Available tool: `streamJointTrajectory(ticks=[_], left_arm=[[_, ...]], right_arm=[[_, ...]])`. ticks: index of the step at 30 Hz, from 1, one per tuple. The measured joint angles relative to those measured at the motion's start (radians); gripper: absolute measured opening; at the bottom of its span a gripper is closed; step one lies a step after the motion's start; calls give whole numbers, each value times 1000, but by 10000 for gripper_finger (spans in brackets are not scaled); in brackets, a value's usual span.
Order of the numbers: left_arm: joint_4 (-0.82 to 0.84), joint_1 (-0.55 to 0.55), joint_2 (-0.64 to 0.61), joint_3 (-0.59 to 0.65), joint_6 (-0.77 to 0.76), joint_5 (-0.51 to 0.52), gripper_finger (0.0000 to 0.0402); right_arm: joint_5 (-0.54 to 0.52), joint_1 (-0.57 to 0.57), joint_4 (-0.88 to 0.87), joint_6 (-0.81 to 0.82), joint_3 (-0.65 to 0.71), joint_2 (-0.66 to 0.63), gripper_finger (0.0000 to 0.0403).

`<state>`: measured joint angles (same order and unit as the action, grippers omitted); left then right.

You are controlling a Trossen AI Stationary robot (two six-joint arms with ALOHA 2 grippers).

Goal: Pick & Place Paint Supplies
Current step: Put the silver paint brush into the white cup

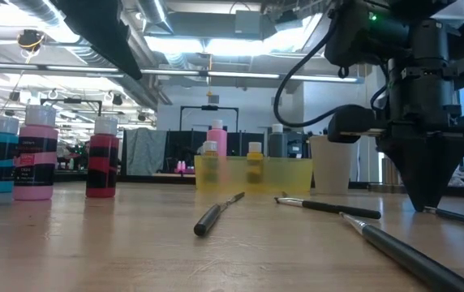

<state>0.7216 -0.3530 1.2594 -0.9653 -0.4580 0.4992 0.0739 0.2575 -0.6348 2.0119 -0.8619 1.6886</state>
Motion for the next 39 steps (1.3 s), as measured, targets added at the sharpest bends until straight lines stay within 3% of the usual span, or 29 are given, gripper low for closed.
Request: streamJointTrajectory(ticks=[15, 39], left_arm=[[0, 0, 0, 0, 0, 0, 217], [0, 0, 0, 0, 0, 0, 219]], right_arm=[[-58, -11, 10, -1, 0, 0, 39], [27, 4, 42, 50, 0, 0, 39]])
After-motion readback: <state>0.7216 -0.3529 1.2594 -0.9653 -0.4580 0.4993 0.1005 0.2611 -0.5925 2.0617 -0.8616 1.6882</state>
